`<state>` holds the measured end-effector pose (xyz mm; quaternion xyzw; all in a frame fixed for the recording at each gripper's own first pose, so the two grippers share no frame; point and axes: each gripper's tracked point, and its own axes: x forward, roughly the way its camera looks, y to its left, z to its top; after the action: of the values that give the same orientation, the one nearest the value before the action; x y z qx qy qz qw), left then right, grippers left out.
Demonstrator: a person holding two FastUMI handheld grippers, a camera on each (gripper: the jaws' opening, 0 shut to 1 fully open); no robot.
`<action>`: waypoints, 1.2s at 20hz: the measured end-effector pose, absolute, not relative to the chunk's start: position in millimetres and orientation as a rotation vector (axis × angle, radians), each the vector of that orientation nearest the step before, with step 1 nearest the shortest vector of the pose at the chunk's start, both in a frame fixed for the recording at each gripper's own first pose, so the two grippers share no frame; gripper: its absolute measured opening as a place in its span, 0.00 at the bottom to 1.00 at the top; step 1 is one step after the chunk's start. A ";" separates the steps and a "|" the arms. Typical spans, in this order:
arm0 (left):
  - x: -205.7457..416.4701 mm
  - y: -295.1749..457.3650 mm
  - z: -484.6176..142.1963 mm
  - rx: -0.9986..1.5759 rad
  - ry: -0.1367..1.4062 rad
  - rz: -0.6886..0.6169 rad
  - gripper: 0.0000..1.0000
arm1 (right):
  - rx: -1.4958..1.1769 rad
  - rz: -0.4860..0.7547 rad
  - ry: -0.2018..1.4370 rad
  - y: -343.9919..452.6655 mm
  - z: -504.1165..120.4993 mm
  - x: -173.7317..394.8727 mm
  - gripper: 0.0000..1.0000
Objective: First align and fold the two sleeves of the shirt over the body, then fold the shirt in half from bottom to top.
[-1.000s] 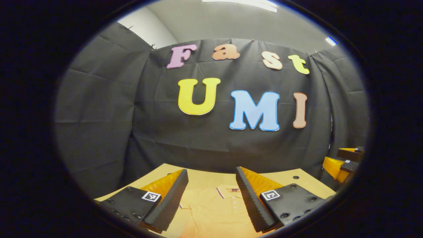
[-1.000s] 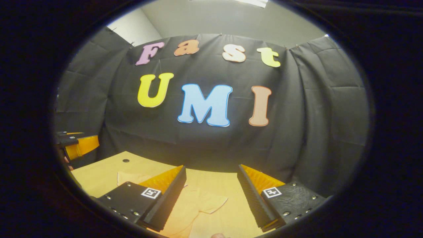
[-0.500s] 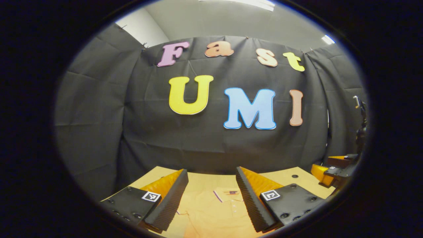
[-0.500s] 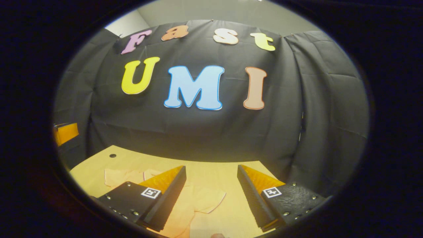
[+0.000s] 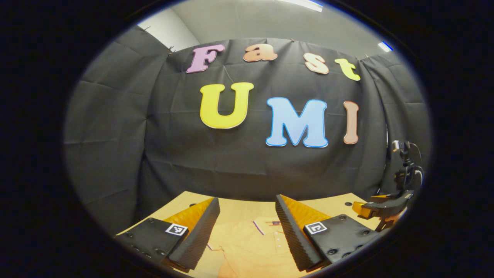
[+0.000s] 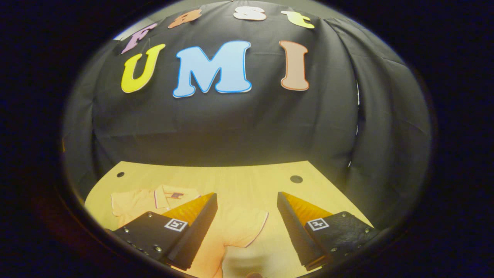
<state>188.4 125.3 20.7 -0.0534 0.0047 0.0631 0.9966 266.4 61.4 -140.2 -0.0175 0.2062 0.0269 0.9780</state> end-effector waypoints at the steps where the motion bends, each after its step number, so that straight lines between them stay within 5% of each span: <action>1: 190.3 124.9 19.0 -0.113 0.010 0.126 0.96 | -0.038 0.053 0.434 59.1 -148.7 271.5 0.97; 24: 182.0 130.6 -13.8 -0.116 0.084 0.211 0.93 | -0.043 -0.012 0.786 32.5 -311.7 329.3 0.97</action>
<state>182.0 130.6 -13.8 -0.0579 0.0419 0.1055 0.9918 329.3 32.5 -311.7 -0.0208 0.3832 -0.0057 0.9234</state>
